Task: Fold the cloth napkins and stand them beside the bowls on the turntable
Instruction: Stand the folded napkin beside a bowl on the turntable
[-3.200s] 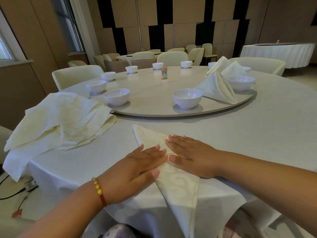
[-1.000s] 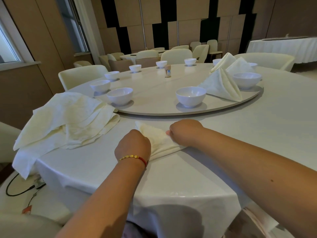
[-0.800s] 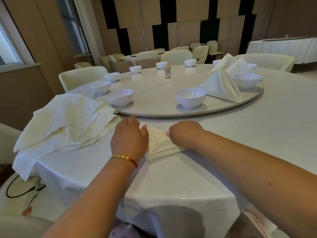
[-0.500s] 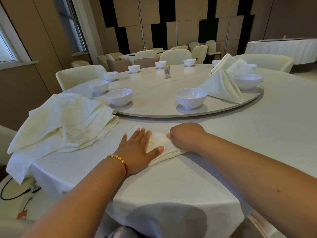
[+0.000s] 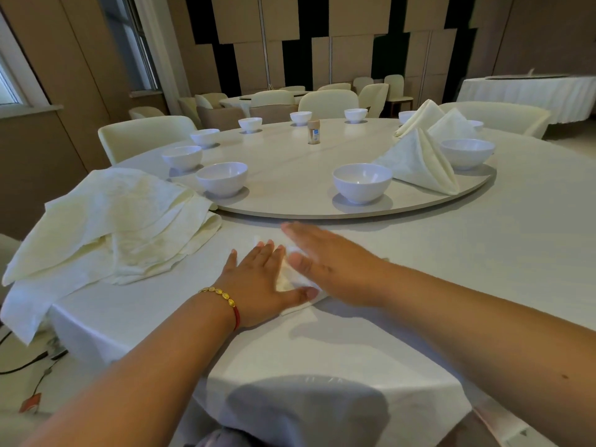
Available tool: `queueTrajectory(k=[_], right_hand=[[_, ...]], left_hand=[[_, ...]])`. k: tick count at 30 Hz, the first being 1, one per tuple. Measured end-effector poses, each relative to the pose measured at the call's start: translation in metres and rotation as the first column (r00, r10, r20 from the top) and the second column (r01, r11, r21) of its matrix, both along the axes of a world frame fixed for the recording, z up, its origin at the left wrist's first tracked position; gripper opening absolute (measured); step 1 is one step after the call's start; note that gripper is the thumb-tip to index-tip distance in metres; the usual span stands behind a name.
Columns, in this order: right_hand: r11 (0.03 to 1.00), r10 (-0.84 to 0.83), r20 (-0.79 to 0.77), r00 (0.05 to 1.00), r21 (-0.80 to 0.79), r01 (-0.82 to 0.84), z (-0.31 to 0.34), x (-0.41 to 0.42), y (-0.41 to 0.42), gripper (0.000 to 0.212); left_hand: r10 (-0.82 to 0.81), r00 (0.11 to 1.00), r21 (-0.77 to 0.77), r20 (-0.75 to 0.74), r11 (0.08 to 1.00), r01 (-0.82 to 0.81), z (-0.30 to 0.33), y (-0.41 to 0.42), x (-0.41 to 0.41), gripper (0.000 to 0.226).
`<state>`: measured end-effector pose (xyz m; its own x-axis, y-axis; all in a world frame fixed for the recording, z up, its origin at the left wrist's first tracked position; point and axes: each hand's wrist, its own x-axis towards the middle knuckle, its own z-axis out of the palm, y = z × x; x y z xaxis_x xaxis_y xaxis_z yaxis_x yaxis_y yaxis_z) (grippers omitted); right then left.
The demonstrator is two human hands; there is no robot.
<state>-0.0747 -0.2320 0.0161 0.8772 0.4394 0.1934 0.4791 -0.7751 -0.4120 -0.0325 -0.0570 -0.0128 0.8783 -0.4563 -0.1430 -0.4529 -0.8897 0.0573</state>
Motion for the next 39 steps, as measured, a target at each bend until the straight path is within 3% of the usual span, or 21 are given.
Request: queueTrajectory(k=[3, 9, 19, 23, 28, 31, 34, 37, 39], right_hand=[[0.983, -0.006, -0.215, 0.977, -0.18, -0.033, -0.014, 0.001, -0.003, 0.078], [0.916, -0.022, -0.19, 0.981, -0.398, -0.056, -0.023, 0.009, -0.001, 0.099], [0.891, -0.003, -0.164, 0.986, -0.448, -0.072, -0.022, 0.002, -0.022, 0.09], [0.89, -0.044, -0.166, 0.985, -0.454, -0.037, -0.022, -0.007, -0.042, 0.097], [0.88, -0.129, -0.194, 0.973, -0.474, 0.022, -0.014, -0.015, -0.065, 0.104], [0.829, -0.147, -0.081, 0.986, -0.554, 0.078, -0.01, -0.015, -0.059, 0.103], [0.838, -0.054, 0.024, 0.998, -0.542, 0.058, -0.007, -0.016, -0.033, 0.098], [0.878, 0.02, -0.091, 0.996, -0.475, -0.061, -0.007, -0.017, -0.014, 0.094], [0.895, 0.037, -0.182, 0.983, -0.431, -0.114, -0.009, -0.015, -0.013, 0.098]], left_hand=[[-0.008, 1.0, 0.001, -0.023, 1.0, 0.008, 0.001, 0.0, -0.002, 0.105], [-0.041, 0.996, -0.016, -0.085, 0.999, 0.04, 0.001, 0.006, 0.005, 0.121], [-0.058, 0.996, 0.005, -0.068, 0.998, 0.058, 0.003, 0.006, 0.0, 0.133], [-0.034, 0.996, 0.013, -0.077, 0.999, 0.035, 0.008, 0.003, -0.003, 0.114], [-0.032, 0.995, -0.004, -0.094, 1.0, 0.031, 0.009, 0.003, -0.002, 0.107], [-0.026, 0.995, 0.002, -0.094, 1.0, 0.027, 0.011, 0.002, -0.003, 0.105], [-0.023, 0.995, 0.01, -0.099, 1.0, 0.024, 0.013, 0.0, -0.005, 0.107], [-0.045, 0.995, 0.032, -0.094, 0.998, 0.048, 0.01, 0.003, -0.002, 0.106], [-0.066, 0.995, 0.005, -0.079, 0.998, 0.067, 0.006, 0.008, 0.003, 0.087]])
